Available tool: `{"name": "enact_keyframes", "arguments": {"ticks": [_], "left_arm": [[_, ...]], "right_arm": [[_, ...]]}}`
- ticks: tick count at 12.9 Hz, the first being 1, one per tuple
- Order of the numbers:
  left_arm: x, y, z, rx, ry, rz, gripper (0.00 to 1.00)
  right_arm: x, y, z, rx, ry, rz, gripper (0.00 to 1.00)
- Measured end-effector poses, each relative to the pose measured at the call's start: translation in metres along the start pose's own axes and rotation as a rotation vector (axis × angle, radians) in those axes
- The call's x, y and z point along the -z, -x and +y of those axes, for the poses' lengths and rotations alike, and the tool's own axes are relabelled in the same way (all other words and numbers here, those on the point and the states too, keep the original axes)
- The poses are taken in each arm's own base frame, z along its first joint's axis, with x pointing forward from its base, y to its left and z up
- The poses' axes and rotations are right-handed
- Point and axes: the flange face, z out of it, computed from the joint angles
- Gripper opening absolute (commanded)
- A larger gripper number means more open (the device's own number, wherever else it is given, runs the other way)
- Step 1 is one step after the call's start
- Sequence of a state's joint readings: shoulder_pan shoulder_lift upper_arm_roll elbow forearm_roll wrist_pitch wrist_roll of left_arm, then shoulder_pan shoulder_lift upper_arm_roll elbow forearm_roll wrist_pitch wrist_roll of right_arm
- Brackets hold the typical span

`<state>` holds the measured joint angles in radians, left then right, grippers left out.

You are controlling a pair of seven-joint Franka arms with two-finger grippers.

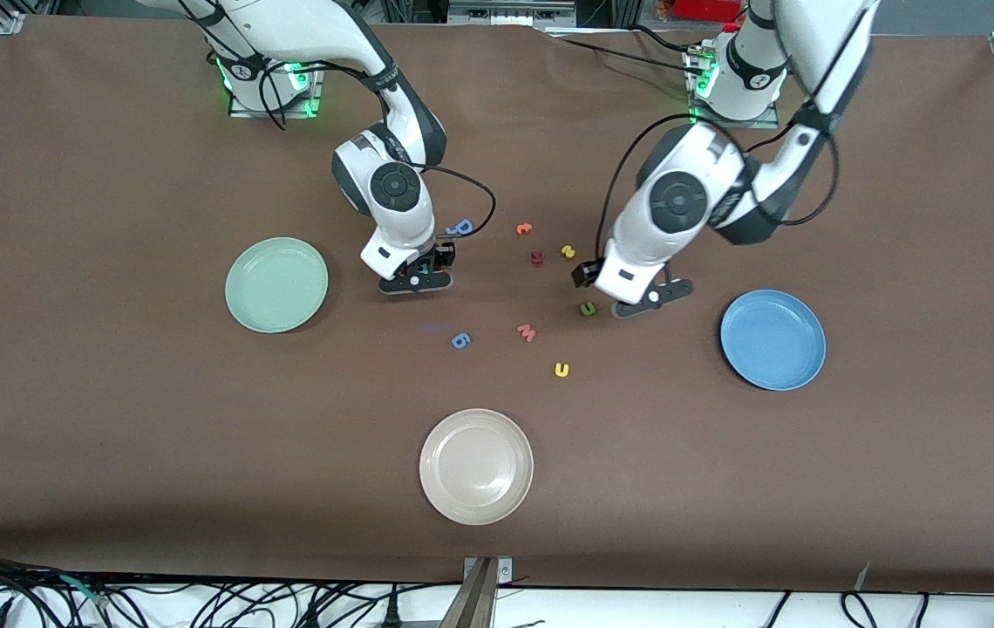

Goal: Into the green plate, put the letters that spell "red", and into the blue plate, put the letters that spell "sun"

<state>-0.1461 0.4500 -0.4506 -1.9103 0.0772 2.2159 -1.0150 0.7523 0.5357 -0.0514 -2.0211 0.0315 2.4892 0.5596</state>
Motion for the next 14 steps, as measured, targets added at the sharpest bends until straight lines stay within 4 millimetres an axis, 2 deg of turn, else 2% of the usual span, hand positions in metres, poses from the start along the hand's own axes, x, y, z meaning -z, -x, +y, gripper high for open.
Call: {"name": "enact_keyframes", "arguments": {"ticks": [2, 3, 6, 9, 11, 14], "left_arm": [[-0.034, -0.002, 0.010, 0.010, 0.030, 0.009, 1.00], [-0.047, -0.008, 0.010, -0.006, 0.033, 0.028, 1.00], [-0.071, -0.019, 0.010, -0.044, 0.045, 0.070, 0.99], [-0.080, -0.021, 0.012, -0.048, 0.059, 0.070, 0.98], [-0.084, -0.021, 0.013, -0.048, 0.068, 0.070, 0.97], [-0.089, -0.022, 0.012, -0.084, 0.052, 0.095, 0.95]], "right_arm": [[-0.001, 0.002, -0.001, 0.004, 0.001, -0.002, 0.15], [-0.001, 0.003, -0.002, 0.005, 0.001, -0.001, 0.03], [0.002, 0.004, -0.005, 0.010, -0.003, 0.004, 0.00], [0.010, 0.001, -0.001, 0.003, 0.005, -0.004, 0.00], [0.038, -0.009, 0.015, -0.027, 0.025, -0.021, 0.00], [0.095, -0.032, 0.069, -0.048, 0.039, -0.016, 0.00]]}}
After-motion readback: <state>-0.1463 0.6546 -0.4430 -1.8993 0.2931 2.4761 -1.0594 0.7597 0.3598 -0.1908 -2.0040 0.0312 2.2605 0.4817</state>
